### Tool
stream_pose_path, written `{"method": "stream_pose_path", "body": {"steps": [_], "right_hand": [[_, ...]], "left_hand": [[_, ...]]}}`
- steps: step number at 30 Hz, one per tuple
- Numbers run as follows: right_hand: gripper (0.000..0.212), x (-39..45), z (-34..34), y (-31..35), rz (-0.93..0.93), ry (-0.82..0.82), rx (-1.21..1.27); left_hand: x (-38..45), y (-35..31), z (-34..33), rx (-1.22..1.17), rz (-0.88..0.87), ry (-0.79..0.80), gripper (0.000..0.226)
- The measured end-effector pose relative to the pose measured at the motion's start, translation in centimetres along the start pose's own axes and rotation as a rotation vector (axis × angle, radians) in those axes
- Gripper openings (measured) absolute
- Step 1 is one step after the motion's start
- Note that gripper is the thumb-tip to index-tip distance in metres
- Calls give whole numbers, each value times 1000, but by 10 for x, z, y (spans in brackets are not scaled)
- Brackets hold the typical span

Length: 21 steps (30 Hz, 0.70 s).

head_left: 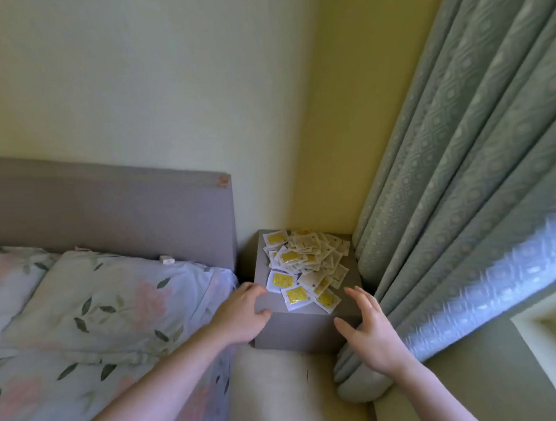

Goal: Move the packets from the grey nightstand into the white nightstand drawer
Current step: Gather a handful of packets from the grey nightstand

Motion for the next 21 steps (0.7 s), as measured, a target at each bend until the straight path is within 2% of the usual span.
{"method": "stream_pose_path", "body": {"steps": [5, 15, 19, 21], "right_hand": [[68, 61, 1, -28, -79, 50, 68], [64, 265, 49, -92, -139, 159, 151], [59, 359, 47, -108, -162, 205, 149], [63, 400, 40, -114, -177, 233, 82]], "left_hand": [[78, -7, -14, -38, 13, 131, 51], [253, 0, 13, -23, 158, 256, 54], [314, 16, 16, -29, 217, 258, 55], [336, 27, 13, -34, 230, 250, 55]]}}
Point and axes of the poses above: each hand's wrist, its own x-axis towards the middle knuckle, its own z-axis out of the back of the hand, y = z × x, the point moved 9 cm from there along x, towards the middle knuckle, and after that the axes turned 14 degrees about y, right-handed, at the moved point
